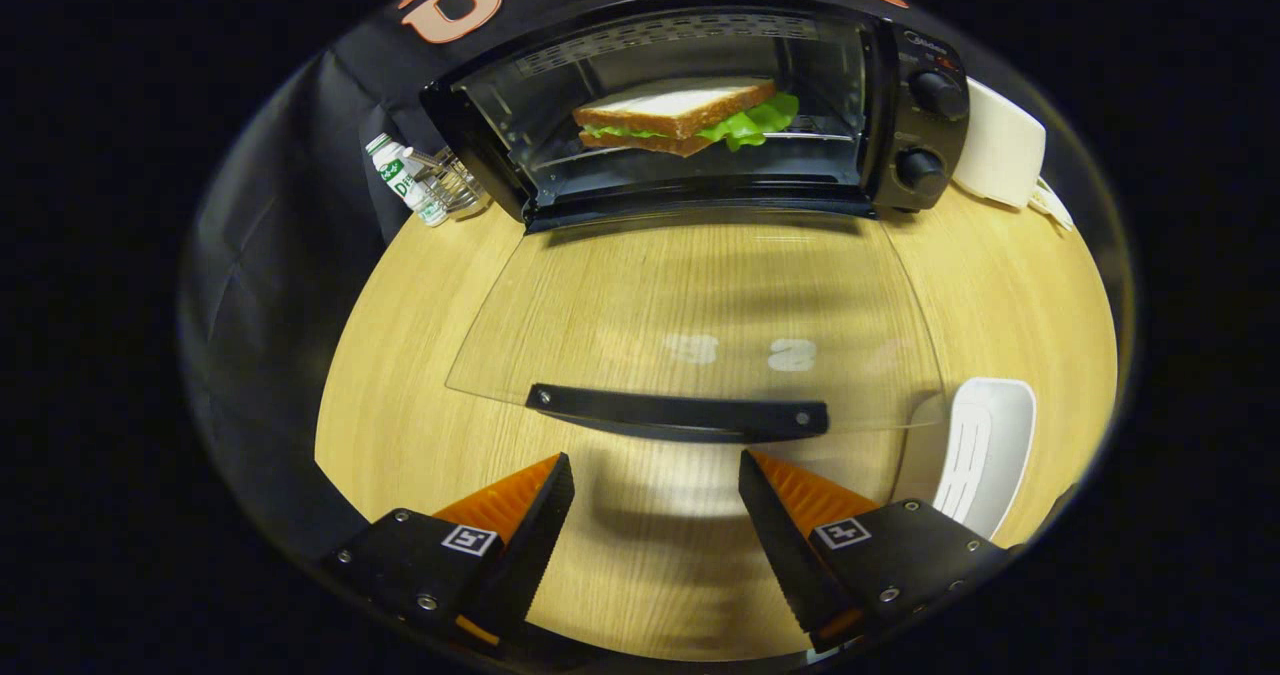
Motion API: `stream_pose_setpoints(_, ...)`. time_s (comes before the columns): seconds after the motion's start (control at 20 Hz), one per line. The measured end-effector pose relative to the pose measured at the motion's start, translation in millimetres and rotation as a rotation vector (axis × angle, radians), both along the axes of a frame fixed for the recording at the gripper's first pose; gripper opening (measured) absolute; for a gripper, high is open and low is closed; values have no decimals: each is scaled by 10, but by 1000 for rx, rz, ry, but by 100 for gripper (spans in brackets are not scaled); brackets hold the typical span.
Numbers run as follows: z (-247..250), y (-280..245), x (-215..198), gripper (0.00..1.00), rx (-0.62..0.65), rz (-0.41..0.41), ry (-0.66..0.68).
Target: Open the toaster oven, put the food inside, and close the toaster oven door.
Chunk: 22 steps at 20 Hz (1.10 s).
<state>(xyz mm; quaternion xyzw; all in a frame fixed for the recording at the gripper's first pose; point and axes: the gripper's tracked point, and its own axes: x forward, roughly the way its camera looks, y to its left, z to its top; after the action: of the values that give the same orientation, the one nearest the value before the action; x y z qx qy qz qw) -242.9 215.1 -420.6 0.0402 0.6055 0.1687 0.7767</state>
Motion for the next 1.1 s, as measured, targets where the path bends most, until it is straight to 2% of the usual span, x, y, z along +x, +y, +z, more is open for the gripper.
stream_pose_setpoints(0.15,-17,84,-46,99,-2,24,15)
stream_pose_setpoints(0.3,186,127,95,99,16,45,-62)
stream_pose_setpoints(0.5,498,92,568,98,16,33,-186)
stream_pose_setpoints(0.9,983,-145,1474,98,16,-79,-357)
stream_pose_setpoints(1.1,1391,-225,1767,98,23,-77,-472)
